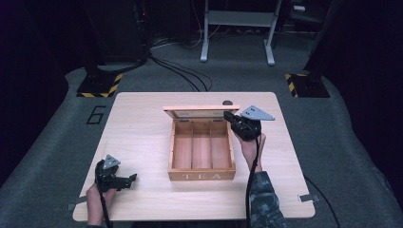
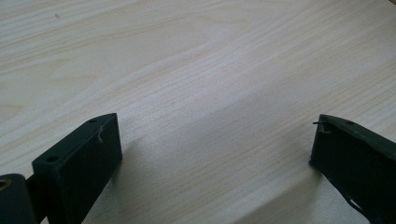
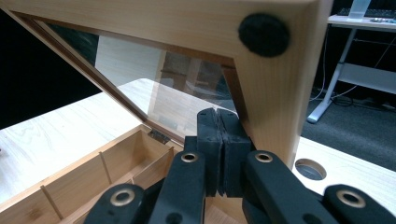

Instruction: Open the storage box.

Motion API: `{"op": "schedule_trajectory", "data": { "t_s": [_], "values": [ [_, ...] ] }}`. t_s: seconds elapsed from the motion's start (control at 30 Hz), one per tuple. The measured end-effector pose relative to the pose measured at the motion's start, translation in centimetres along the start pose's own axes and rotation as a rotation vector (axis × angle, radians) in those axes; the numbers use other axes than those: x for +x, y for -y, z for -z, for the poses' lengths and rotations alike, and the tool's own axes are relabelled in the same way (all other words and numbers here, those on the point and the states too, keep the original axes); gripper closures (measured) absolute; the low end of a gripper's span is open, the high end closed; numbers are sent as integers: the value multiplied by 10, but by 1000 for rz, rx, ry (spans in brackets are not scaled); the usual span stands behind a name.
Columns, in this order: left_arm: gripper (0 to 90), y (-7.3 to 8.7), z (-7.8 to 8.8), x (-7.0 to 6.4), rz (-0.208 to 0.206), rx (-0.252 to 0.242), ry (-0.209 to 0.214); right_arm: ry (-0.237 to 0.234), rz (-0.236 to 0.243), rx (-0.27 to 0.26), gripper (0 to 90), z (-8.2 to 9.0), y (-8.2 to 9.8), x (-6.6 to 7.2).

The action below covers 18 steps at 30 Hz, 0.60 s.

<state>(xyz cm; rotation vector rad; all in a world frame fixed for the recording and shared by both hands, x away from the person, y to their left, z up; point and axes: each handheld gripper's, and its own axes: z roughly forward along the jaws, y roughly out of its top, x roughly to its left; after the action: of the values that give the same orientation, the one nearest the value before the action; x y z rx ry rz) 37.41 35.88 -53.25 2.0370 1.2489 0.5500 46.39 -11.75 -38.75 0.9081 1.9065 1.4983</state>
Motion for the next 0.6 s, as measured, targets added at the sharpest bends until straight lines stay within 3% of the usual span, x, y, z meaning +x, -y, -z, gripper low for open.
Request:
{"op": "schedule_trajectory", "data": {
  "t_s": [0.6],
  "values": [
    [18, 0, 0, 0, 1, 2, 2, 9, -23, 10, 881, -11, -5, -8]
  ]
}}
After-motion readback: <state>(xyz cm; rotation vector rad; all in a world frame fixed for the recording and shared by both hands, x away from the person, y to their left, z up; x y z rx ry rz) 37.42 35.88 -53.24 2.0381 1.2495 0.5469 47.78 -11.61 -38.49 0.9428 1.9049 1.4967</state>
